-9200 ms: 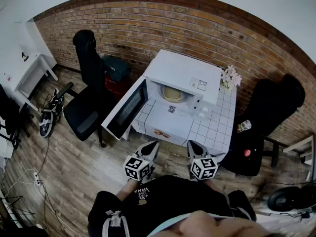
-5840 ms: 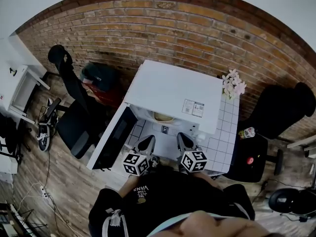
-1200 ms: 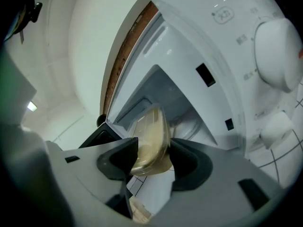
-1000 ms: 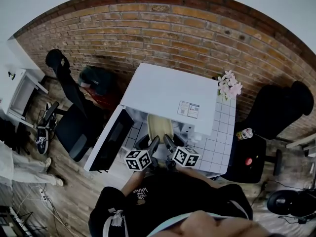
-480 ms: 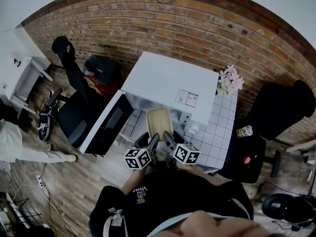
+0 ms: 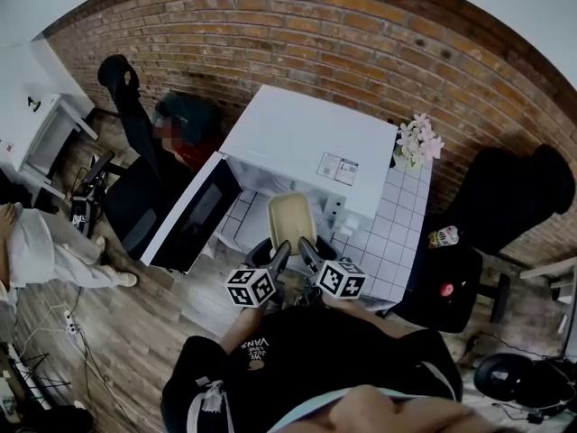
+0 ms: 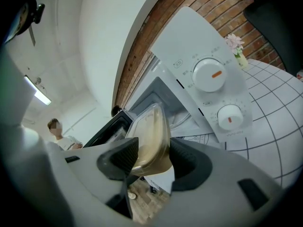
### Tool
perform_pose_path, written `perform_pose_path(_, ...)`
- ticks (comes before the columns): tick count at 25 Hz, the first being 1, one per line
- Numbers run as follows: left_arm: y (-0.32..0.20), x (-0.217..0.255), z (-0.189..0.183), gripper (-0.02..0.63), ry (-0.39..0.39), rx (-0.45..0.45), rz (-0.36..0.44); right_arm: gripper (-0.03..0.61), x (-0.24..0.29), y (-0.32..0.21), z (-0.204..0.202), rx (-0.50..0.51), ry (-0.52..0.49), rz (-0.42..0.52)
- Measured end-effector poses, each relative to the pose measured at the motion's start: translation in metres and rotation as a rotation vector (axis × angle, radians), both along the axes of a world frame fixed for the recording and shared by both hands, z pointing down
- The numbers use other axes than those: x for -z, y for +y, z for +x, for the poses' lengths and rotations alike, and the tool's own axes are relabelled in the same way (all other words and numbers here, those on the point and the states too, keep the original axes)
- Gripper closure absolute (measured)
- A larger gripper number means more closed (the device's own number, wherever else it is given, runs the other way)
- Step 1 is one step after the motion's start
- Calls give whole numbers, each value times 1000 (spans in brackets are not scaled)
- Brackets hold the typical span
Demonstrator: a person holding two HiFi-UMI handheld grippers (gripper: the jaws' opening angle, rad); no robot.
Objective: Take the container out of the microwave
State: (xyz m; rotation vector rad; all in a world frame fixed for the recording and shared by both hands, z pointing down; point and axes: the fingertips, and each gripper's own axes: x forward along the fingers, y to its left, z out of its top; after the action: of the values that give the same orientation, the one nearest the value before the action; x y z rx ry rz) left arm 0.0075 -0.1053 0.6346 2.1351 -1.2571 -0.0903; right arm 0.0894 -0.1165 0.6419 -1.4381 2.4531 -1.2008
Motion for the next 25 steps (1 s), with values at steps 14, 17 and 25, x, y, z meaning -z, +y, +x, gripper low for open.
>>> perform_pose_path(14,36,7,-34,404,6,-1,12,376,7,34,-33,2,-1,11)
perform_pose_path(17,49,8,-46,405,4,0,11,376,8,47,-46,7,-2,9)
perform_pose_path(25,85,9,-69,404,7,-10,13,376,9,84,-69,-1,0,9)
